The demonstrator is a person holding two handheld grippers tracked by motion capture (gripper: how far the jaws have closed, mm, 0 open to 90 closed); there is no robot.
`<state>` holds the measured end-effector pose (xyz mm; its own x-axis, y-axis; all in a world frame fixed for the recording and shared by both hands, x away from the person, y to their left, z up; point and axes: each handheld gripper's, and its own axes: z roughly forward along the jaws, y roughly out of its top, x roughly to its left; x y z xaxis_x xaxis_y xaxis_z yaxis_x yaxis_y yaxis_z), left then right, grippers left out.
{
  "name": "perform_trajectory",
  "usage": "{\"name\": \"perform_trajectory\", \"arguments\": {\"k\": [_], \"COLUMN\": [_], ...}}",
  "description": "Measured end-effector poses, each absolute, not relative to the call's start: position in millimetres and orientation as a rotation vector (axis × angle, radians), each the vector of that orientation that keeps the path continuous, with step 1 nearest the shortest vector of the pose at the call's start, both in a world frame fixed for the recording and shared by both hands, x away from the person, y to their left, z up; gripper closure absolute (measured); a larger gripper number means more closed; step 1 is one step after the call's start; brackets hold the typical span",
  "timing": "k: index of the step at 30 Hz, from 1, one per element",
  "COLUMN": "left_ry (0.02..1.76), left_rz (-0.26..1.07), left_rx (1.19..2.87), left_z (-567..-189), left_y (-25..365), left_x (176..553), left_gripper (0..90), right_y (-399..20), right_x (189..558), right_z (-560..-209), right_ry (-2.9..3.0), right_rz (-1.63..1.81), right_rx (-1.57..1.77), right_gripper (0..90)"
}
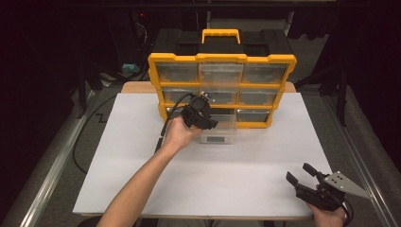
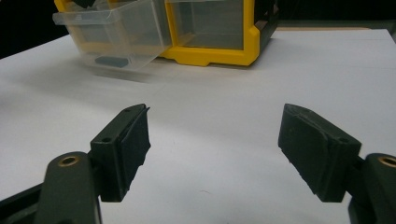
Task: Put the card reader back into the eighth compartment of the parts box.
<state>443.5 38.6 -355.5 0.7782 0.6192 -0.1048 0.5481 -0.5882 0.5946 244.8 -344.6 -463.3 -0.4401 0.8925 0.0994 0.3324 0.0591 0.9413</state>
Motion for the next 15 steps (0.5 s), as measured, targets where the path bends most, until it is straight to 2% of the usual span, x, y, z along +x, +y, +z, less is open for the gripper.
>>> {"name": "perform_trajectory", "arguments": {"k": [15], "left_ry": [0.805], "left_rz": [0.164], "left_rx": [2.36], "left_z": [-345.7], "left_y": [33.0], "left_x": [421.9], "left_gripper": [46.3], "right_y": [-344.7], "right_x": [245.2], "right_z": [-463.5], "right_ry": [1.822], "right_rz": [1.39], "right_rx": [1.22], "right_gripper": [25.2]}}
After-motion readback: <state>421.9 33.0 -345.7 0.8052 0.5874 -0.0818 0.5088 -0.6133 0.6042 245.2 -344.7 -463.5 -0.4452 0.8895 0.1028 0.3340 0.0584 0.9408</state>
